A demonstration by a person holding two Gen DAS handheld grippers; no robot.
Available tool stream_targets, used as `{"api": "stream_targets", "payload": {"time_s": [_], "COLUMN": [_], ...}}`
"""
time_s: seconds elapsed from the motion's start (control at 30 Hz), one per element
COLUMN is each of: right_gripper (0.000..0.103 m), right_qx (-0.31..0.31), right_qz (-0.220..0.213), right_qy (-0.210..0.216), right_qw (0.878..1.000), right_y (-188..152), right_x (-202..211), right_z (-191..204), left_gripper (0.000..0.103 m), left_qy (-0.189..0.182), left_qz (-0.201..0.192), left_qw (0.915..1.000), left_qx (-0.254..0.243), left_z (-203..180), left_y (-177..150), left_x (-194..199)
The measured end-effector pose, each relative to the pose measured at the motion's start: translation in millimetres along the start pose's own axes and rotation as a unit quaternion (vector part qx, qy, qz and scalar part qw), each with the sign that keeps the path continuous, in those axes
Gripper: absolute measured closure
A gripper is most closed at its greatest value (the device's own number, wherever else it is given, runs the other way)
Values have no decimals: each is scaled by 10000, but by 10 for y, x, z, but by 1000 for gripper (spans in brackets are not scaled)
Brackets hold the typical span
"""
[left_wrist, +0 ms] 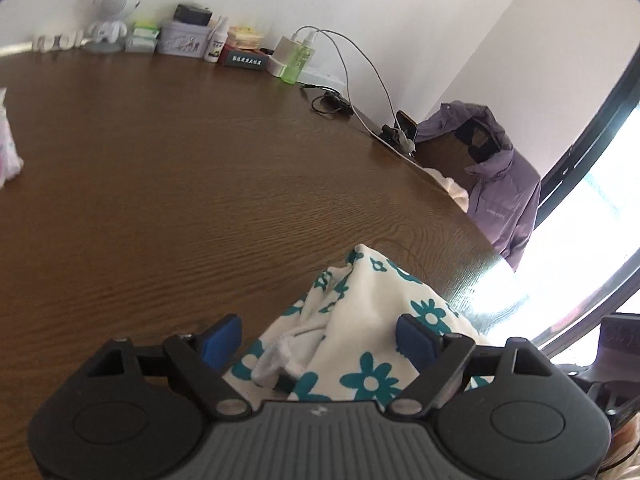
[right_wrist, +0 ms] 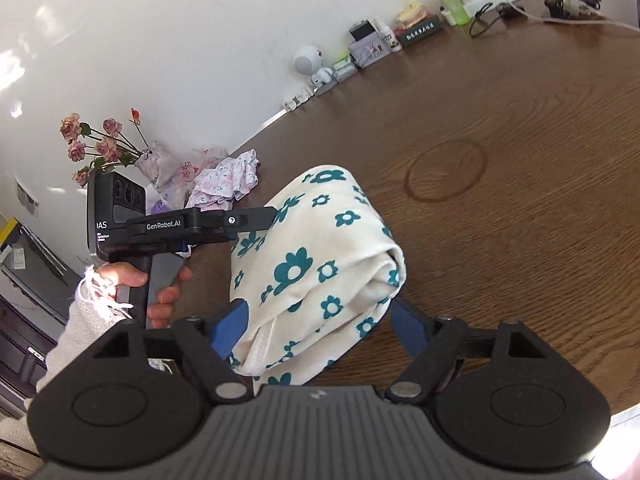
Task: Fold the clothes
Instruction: 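Grasp the folded shirt bundle with both grippers from its sides, then carry the shirt bundle with both grippers toward the wall and lower it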
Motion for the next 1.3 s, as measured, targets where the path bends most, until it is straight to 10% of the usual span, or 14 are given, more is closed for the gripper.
{"api": "stream_targets", "payload": {"time_s": [0.13,0.3,0.63,0.97,1.1,1.3], "right_gripper": [28,67,74,20,2,0], "right_qx": [-299,-373,87,385,358,655], "right_qz": [103,111,179,-284,-504,-391], "right_qy": [249,223,15,-60,-96,-242], "right_qw": [9992,9990,9998,9988,9980,9968], "right_y": [33,212,542,367,194,128], "right_x": [-159,-173,-224,189,305,317], "right_z": [9,-141,-223,-97,-28,50], "left_gripper": [40,54,56,0,0,0], "left_qy": [-159,-84,179,956,940,647], "left_qz": [-38,-261,-813,-1928,-2275,-1968], "left_qw": [9995,9982,9949,9740,9617,9646], "left_qx": [254,527,571,716,1209,1631], "left_z": [46,-5,-454,-487,-486,-391], "left_y": [-172,-445,-990,-860,-892,-856], "left_x": [80,254,337,818,881,774]}}
Point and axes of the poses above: each gripper's, at about its wrist camera, not at the fingertips, and x roughly against the way its jaws point, z to its left, y to its top, the point moved 10 cm from there along -x, roughly the way its jaws point, and after that the axes turned 6 degrees about z, right-handed, at the moved point
